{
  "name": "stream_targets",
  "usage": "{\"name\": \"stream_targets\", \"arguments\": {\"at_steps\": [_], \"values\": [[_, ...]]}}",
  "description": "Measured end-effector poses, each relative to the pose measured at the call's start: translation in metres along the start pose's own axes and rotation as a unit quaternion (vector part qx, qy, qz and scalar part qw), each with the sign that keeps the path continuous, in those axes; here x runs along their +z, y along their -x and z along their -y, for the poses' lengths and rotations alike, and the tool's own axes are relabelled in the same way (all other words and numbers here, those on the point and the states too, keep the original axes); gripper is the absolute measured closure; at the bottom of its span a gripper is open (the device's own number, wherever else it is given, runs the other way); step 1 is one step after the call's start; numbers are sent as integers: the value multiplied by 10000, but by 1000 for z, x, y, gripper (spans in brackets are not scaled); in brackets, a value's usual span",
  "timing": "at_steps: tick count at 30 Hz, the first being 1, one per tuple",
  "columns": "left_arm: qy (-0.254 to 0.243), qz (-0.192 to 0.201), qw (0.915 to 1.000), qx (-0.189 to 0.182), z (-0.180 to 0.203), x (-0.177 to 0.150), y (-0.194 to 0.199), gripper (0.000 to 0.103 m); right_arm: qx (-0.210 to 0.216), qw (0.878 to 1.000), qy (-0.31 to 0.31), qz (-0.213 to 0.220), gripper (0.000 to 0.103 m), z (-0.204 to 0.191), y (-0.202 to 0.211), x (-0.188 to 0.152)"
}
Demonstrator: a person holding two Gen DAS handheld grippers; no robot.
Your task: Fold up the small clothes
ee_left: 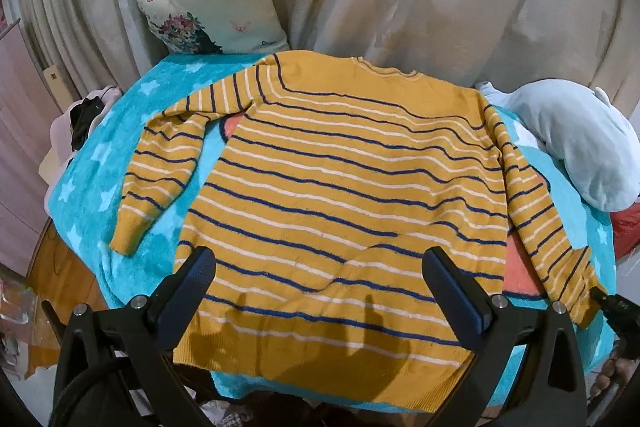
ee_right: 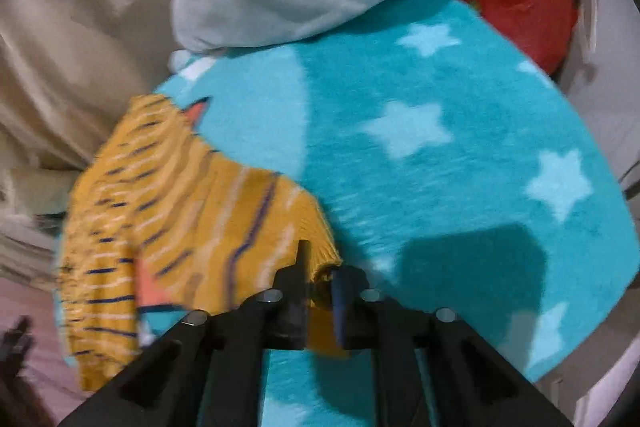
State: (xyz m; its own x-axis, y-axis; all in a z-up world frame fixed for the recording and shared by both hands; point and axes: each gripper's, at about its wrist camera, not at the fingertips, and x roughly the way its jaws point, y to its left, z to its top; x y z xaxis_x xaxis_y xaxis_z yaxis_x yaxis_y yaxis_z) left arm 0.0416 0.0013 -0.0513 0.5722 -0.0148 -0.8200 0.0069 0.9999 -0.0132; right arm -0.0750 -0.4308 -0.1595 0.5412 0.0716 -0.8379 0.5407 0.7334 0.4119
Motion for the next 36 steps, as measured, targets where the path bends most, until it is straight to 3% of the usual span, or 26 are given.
{"name": "stream_targets", "arguments": {"at_steps": [2, 8, 11, 14, 20, 24, 29, 36], "values": [[82, 8, 10000, -2, -3, 1, -1, 0, -73, 9999, 6, 152, 95, 1, 11, 8], [266, 28, 9996, 28, -12, 2, -5, 0, -1276, 9843, -435, 1141, 95, 56, 68, 68], [328, -7, 9995, 12, -18, 1, -8, 0, -1412, 9791, -663, 1305, 95, 65, 78, 95], [397, -18, 9992, 23, -27, -1, -11, 0, -1375, 9808, -458, 1305, 95, 41, 77, 107], [632, -74, 9979, 76, -55, -2, -22, 0, -534, 9939, 242, 934, 95, -52, 54, 113], [626, -9, 9980, 119, -75, 0, -28, 0, 132, 9955, 789, 516, 95, -146, 14, 115], [665, 12, 9976, 166, -108, 5, -38, 0, 866, 9862, 1408, -133, 95, -273, -50, 101], [824, 61, 9961, 308, -165, 14, -53, 0, 1355, 9663, 1977, -942, 95, -433, -160, 56]]}}
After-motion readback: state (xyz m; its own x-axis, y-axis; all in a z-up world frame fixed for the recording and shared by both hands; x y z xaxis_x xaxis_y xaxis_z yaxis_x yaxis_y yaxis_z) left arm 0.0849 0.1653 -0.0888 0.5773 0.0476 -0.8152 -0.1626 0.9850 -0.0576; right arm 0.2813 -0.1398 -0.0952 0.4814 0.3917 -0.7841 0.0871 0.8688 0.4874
